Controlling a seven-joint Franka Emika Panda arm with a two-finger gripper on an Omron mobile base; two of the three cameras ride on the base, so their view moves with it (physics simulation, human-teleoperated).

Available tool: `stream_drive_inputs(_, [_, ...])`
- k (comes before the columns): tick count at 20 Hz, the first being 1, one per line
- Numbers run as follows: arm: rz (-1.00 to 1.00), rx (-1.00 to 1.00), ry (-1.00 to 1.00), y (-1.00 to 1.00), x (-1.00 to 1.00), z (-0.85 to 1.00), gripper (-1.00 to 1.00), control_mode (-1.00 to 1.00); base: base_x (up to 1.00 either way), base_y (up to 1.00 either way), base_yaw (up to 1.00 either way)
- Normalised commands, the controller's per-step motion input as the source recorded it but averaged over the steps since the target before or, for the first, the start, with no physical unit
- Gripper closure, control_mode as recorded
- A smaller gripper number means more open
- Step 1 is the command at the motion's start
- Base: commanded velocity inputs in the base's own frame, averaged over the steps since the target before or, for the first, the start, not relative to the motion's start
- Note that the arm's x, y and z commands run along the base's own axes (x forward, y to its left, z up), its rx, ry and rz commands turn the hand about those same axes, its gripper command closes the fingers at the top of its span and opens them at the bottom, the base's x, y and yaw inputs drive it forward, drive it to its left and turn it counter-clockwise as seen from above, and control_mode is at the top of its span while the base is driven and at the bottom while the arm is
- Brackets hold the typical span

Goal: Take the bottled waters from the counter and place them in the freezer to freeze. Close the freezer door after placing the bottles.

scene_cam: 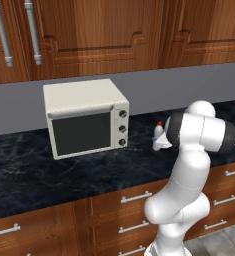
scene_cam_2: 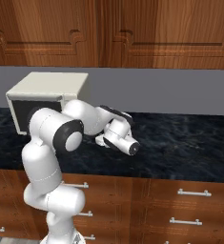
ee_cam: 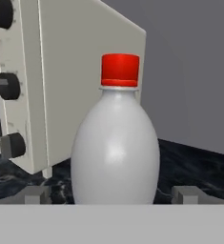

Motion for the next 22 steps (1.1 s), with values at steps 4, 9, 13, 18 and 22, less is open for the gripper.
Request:
stream_drive_inputs(4, [0.00, 0.00, 0.00, 0.11, 0.06, 0.00, -1.00, -1.00, 0.00, 0.00, 0.00])
stream_drive_inputs(9, [0.00, 0.00, 0.00, 0.03, 0.03, 0.00, 1.00, -1.00, 0.00, 0.00, 0.00])
stream_drive_inputs(13, [0.00, 0.00, 0.00, 0.01, 0.01, 0.00, 1.00, -1.00, 0.00, 0.00, 0.00])
stream_drive_inputs(18, [-0.01, 0.00, 0.01, 0.00, -0.16, 0.04, 1.00, -1.00, 0.00, 0.00, 0.00])
stream_drive_inputs(22, [0.00, 0.04, -0.01, 0.07, -0.77, 0.55, 1.00, -1.00, 0.00, 0.00, 0.00])
